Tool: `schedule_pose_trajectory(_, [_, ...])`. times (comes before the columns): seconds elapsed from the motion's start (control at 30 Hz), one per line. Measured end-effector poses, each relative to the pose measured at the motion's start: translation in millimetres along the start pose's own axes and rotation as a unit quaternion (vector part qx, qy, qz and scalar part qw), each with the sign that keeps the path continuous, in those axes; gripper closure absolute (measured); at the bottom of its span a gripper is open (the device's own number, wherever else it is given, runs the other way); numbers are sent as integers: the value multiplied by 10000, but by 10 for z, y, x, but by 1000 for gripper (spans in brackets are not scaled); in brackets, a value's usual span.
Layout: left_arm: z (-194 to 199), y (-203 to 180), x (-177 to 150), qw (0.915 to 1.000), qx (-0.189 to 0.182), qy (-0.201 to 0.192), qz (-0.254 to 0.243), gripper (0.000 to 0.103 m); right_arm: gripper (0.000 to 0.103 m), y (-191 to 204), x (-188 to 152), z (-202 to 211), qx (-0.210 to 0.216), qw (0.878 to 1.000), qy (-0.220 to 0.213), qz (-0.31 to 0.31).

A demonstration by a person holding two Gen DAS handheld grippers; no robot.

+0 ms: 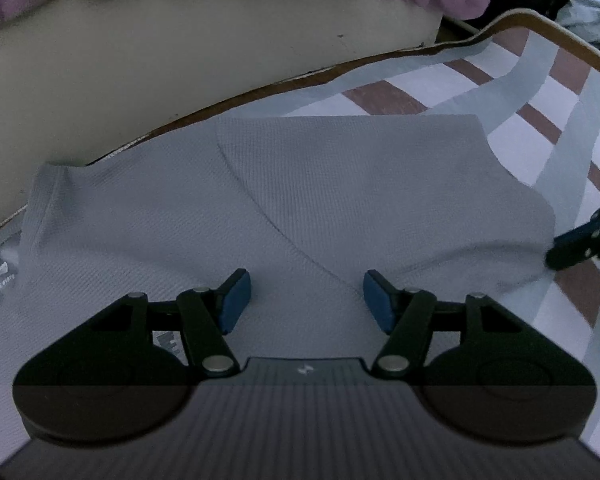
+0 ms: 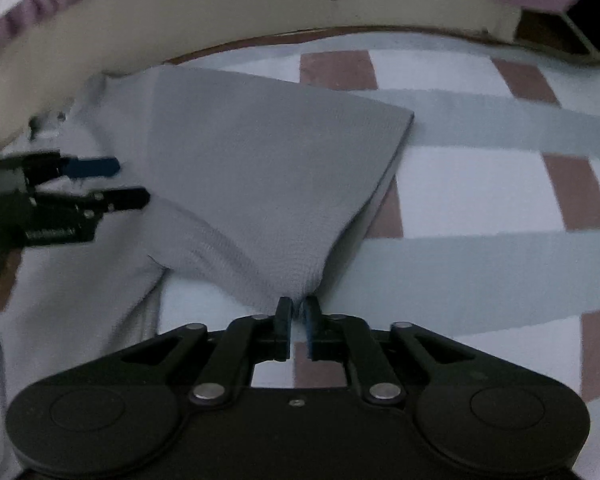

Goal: Fold clothes

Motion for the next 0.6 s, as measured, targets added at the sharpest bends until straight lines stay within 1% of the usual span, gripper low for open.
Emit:
schedule_pose_trajectory(0.03, [4,-11,-6,10000,8,2,-42,40,88,-45,1,26,117,9996,-63,-254])
schedule_pose_trajectory(0.07, [7,-21,-12,10000,17,3,-84,40,69,-81,2,48,259,9983,-131,-515])
schedule_pose_trajectory(0.1, [14,-25,-13,10000,12,12,-96,39,56,-109,4,67,383,9963,-196,-749])
schedule_pose_trajectory(0.13, [24,-25,-13,10000,-23,22,-78,39,37,-124,4,81,480,9941,-258,-940])
schedule_pose_trajectory(0.2, [52,-23,-15,9999,-127,28,-13,39,36,-147,-16,77,748,9867,-348,-1404])
schedule_pose_trajectory(0.23, [75,-26,-20,9998,-211,19,50,39,36,-144,-70,5,1038,9775,-320,-1806])
schedule_pose_trajectory(0.27, [98,-40,-30,9995,-311,14,111,39,35,-142,-123,-66,1326,9659,-291,-2203])
schedule_pose_trajectory(0.33, [146,-83,-59,9987,-482,-5,187,39,34,-141,-223,-203,1890,9354,-231,-2980])
schedule_pose_trajectory(0.37, [171,-113,-80,9985,-513,-26,164,39,36,-144,-258,-260,2124,9215,-204,-3244])
schedule_pose_trajectory(0.4, [194,-145,-103,9985,-533,-47,126,39,37,-150,-273,-298,2288,9147,-180,-3326])
schedule_pose_trajectory(0.43, [218,-174,-127,9984,-557,-63,86,39,40,-156,-287,-335,2451,9075,-157,-3407])
schedule_pose_trajectory(0.47, [253,-199,-153,9983,-581,-88,63,39,47,-173,-288,-357,2532,9032,-187,-3462])
schedule_pose_trajectory(0.5, [293,-223,-179,9981,-604,-119,47,39,49,-208,-270,-342,2447,9048,-333,-3469])
schedule_pose_trajectory(0.53, [343,-244,-204,9977,-656,-162,22,39,55,-235,-250,-312,2297,9102,-518,-3408])
schedule_pose_trajectory(0.57, [398,-264,-228,9972,-723,-211,-8,39,70,-246,-226,-282,2131,9187,-683,-3255])
schedule_pose_trajectory(0.6, [456,-291,-254,9965,-794,-252,-67,39,84,-241,-204,-255,1986,9265,-811,-3091])
Point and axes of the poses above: each gripper's, at about its wrist camera, not at the fingertips, and z roughly against the way its jaws point, y to its left, x to its top, the point moved 4 cm from there along -z, roughly the way its jaws point
